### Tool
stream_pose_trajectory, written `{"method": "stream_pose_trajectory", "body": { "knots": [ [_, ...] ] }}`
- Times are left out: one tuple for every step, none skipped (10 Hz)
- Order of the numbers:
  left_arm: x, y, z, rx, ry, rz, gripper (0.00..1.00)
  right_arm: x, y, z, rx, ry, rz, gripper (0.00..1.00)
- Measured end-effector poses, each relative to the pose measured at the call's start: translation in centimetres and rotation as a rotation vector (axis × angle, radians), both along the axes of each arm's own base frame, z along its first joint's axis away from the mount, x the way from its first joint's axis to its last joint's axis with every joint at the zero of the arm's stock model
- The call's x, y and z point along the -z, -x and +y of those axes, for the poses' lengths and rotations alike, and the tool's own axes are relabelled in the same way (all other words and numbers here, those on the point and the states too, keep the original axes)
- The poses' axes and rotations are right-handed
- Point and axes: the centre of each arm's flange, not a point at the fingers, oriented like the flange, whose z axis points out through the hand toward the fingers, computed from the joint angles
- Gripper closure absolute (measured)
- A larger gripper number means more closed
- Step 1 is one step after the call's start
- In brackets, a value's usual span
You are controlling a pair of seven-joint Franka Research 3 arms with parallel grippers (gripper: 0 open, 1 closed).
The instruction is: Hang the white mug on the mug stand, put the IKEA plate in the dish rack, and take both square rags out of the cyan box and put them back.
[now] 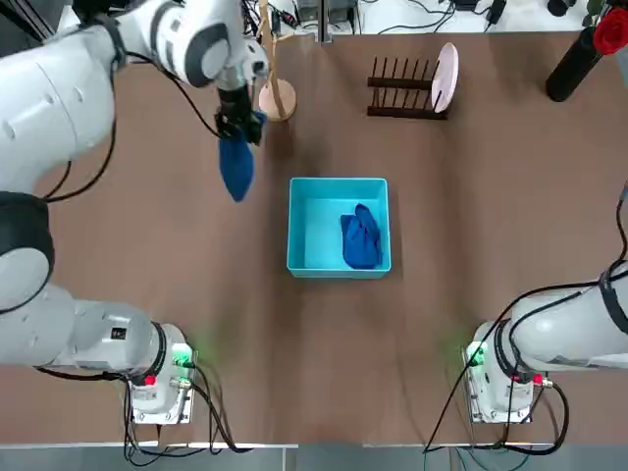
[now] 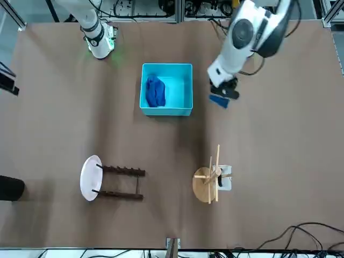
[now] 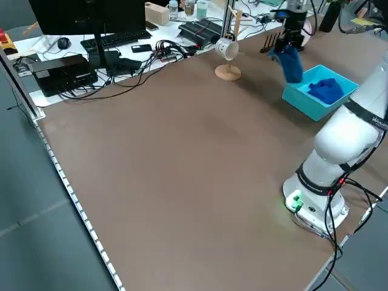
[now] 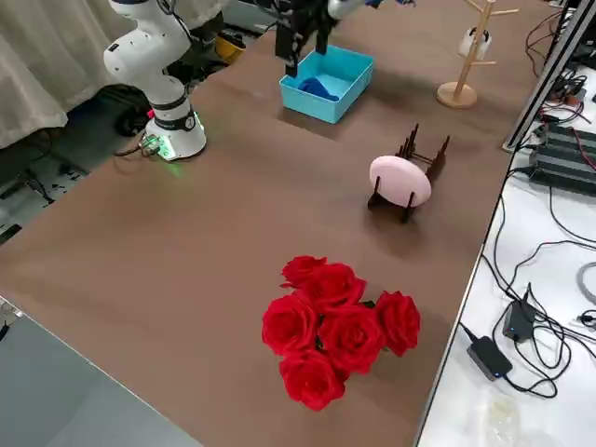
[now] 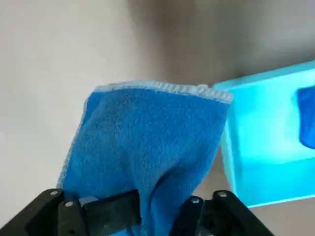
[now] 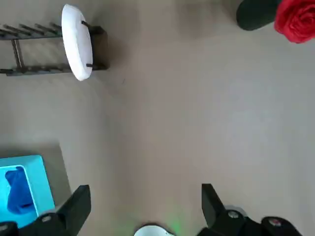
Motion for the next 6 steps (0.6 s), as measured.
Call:
{"method": "stream_pose_trajectory", "body": {
  "knots": [
    [0.6,1.3,-2.8,0.010,0.026,-0.018,1.00,-2.2,1.4,0.3,-0.004,0.001,-0.029,0.00],
    [1.9,2.5,-5.4,0.027,0.059,-0.020,1.00,-4.3,3.2,0.9,-0.012,0.001,-0.057,0.00],
    [3.6,3.5,-7.9,0.031,0.097,-0.009,1.00,-5.8,4.7,1.6,-0.023,0.001,-0.081,0.00],
    [5.4,4.7,-10.2,0.019,0.136,0.010,1.00,-6.4,5.2,2.0,-0.031,0.001,-0.103,0.00],
    [7.4,5.9,-12.3,0.005,0.171,0.033,1.00,-6.4,4.9,1.9,-0.033,0.002,-0.128,0.00],
    [9.2,6.6,-13.7,-0.010,0.202,0.052,1.00,-5.9,4.4,1.6,-0.031,0.000,-0.141,0.00]
  ]
}}
